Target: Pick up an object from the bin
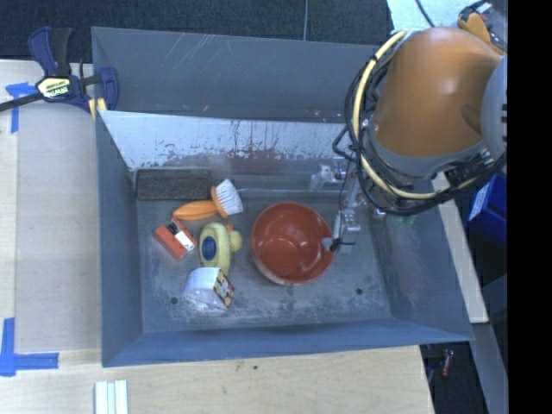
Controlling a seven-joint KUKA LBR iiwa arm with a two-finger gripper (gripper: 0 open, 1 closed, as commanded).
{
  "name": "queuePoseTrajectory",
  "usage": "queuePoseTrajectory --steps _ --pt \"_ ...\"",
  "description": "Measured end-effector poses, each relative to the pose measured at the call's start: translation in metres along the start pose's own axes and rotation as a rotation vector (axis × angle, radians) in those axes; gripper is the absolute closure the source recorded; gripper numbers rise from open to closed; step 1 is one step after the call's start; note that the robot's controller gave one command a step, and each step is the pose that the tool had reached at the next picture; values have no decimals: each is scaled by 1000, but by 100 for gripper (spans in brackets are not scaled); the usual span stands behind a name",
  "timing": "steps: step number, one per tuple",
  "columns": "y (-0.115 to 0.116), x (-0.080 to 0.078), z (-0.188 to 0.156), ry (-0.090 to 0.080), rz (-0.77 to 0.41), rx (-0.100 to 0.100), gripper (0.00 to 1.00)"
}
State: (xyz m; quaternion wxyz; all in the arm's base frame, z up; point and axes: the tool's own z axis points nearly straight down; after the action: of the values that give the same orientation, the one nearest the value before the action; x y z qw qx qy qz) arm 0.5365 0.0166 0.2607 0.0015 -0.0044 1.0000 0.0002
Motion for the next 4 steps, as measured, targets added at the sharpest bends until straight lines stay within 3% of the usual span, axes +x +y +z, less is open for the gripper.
queuePoseTrajectory --steps 1,2,3,4 --pt "-2 5 79 1 18 0 0" --pt "1 6 -5 -4 19 0 0" --pt "12 5 35 5 -4 0 0" --pt "39 1 -73 -5 -24 1 0"
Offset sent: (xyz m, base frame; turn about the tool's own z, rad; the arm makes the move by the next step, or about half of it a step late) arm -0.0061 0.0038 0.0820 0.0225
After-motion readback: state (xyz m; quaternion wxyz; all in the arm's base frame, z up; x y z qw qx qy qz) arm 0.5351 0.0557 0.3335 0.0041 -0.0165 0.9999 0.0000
